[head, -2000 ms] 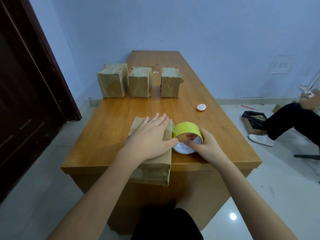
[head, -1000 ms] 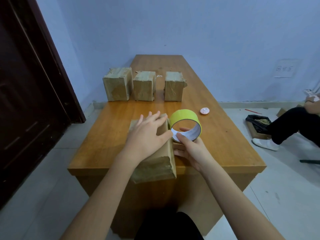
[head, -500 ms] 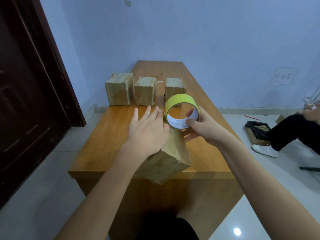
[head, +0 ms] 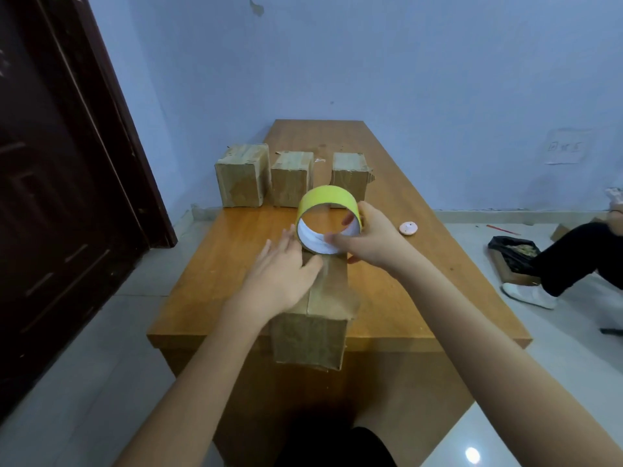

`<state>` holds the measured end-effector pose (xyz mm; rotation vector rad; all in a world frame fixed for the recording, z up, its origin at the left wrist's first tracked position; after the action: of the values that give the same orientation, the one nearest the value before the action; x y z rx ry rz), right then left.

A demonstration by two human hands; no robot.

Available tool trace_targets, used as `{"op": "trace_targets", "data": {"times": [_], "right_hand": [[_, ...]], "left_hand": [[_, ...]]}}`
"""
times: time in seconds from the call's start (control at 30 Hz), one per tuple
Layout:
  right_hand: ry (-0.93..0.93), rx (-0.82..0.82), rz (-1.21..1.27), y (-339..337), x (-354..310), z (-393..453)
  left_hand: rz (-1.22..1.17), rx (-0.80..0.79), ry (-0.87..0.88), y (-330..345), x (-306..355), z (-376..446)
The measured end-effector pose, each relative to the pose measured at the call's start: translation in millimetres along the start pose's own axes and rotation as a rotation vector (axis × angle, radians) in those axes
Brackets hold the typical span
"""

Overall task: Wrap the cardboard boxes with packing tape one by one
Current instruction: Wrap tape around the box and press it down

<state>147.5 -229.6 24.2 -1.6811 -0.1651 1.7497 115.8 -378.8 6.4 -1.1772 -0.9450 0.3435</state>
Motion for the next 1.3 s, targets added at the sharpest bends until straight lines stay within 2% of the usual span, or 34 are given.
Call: {"op": "trace_targets", "data": {"times": [0.13, 0.2, 0.3, 0.4, 0.5, 0.57, 0.7, 0.83, 0.9, 1.0, 1.3], "right_hand": [[-0.042, 0.003, -0.157, 2, -6, 6], [-0.037, -0.035, -0.049, -7, -6, 7], [0.044, -0.072, 0.26, -21, 12, 0], [0.103, -0.003, 0.369, -21, 29, -6], [0.158, 0.056, 0.407, -14, 32, -7], [0.163, 0.014, 0.344, -7, 30, -10], [0.179, -0.02, 0.364, -6, 25, -9], [0.253, -0.043, 0.636, -19, 38, -13], [0.271, 0.005, 0.745, -17, 50, -19], [0.26, 0.1, 0.733, -12, 60, -22], [0.151, 0.064, 0.642, 4, 55, -24]], "left_hand": [[0.194, -0.015, 0.001, 7, -5, 3], [0.225, -0.001, -0.014, 6, -6, 3], [0.219, 0.002, -0.022, 6, -5, 1], [0.271, 0.067, 0.006, 4, 0, 1], [0.281, 0.122, 0.113, 3, 7, -1], [0.261, 0.059, 0.161, 6, 10, -1], [0.182, -0.059, 0.131, 9, 9, 5], [0.189, -0.083, 0.129, 9, 9, 7], [0.194, -0.082, 0.134, 10, 10, 7], [0.189, -0.078, 0.132, 10, 10, 7], [0.226, -0.068, 0.112, 11, 12, 8]]}}
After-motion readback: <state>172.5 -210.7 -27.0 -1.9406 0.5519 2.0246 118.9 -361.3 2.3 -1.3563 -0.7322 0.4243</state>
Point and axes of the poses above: each hand's wrist, its own z-axis towards the middle knuckle, its own y-axis out of the palm, x = y × z, the point moved 5 cm from there along z, towards the middle knuckle
